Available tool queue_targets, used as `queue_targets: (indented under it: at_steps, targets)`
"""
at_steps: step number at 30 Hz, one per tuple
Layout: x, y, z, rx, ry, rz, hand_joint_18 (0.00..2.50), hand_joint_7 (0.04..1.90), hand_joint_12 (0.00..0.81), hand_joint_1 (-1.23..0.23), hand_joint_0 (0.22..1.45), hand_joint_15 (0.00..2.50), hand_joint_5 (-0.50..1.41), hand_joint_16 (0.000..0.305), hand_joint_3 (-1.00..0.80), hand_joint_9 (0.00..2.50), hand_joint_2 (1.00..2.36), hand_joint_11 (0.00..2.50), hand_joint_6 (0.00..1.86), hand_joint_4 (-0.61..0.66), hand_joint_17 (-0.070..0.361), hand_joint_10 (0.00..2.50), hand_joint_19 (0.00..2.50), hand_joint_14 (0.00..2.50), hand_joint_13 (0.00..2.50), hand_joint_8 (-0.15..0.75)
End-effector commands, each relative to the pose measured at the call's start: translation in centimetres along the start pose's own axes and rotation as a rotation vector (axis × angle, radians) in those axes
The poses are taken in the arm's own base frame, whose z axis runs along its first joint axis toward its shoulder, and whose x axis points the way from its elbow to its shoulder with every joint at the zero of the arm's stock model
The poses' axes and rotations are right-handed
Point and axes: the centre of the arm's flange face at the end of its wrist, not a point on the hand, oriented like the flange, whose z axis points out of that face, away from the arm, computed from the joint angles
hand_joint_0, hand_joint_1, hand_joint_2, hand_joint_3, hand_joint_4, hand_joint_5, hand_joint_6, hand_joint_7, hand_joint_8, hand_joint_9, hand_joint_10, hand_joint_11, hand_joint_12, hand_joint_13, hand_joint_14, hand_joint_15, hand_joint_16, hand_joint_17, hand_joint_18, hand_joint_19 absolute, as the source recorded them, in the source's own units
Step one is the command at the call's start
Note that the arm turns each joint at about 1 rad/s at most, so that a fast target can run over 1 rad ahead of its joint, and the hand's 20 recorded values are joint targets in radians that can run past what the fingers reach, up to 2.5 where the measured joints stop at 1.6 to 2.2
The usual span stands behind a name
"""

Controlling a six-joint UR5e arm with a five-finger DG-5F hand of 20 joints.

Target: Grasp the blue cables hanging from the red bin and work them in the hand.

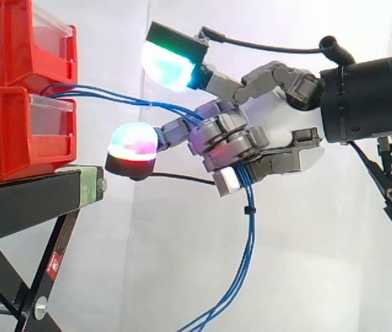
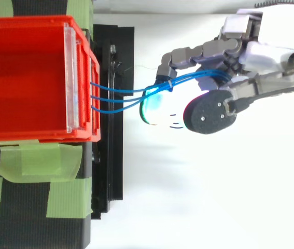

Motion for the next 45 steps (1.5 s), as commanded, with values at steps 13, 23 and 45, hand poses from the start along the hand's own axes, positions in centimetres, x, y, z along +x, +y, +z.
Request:
queue_targets:
  at_steps: [13,23,45]
  targets:
    - [-0.9,2.7,1.0,-0.033,-0.133,-0.055,1.35,1.32,0.518,-0.62,0.89,1.69,0.37,0.054,-0.86,0.81,1.01,2.37,0.0,0.29,0.121,2.5,0.56,2.5,1.2,0.384]
    - [-0.7,4.5,1.4,-0.037,-0.128,-0.071,1.35,1.33,0.518,-0.63,0.9,1.67,0.37,0.053,-0.85,0.82,1.01,2.41,0.12,0.27,0.119,2.5,0.56,2.5,1.2,0.388]
    - [-0.1,4.8,1.7,-0.069,-0.131,-0.103,1.36,1.34,0.515,-0.66,0.89,1.69,0.41,0.053,-0.9,0.83,1.0,2.46,0.25,0.25,0.118,2.5,0.55,2.5,1.2,0.389]
